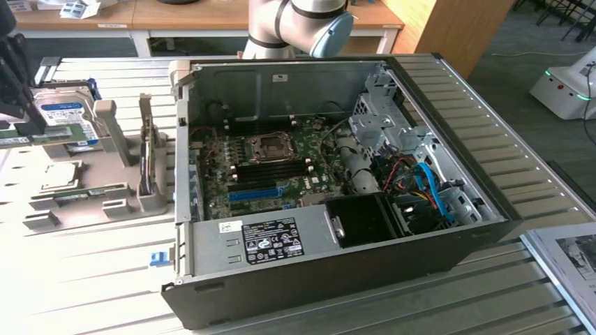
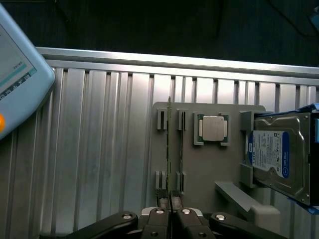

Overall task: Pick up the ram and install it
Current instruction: 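Pick up the ram and move it above insertion slot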

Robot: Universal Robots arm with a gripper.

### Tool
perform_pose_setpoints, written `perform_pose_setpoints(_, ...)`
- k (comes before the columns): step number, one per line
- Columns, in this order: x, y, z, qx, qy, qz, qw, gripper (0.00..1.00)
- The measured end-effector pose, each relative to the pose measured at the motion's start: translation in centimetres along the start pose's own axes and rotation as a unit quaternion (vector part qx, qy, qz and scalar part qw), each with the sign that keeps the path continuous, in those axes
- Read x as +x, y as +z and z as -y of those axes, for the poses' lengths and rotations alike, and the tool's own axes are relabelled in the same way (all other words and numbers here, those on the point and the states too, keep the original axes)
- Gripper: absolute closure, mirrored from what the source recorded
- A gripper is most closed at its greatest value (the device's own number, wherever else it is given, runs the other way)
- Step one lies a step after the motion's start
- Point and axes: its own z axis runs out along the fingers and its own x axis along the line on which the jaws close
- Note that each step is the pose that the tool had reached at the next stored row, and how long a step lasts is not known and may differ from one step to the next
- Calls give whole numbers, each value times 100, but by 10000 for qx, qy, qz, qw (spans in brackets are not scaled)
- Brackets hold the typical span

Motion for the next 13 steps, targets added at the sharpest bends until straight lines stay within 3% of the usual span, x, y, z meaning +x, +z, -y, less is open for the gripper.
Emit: perform_pose_setpoints(13, -3, -124, -5, 0, 0, 0, 10000, 88)
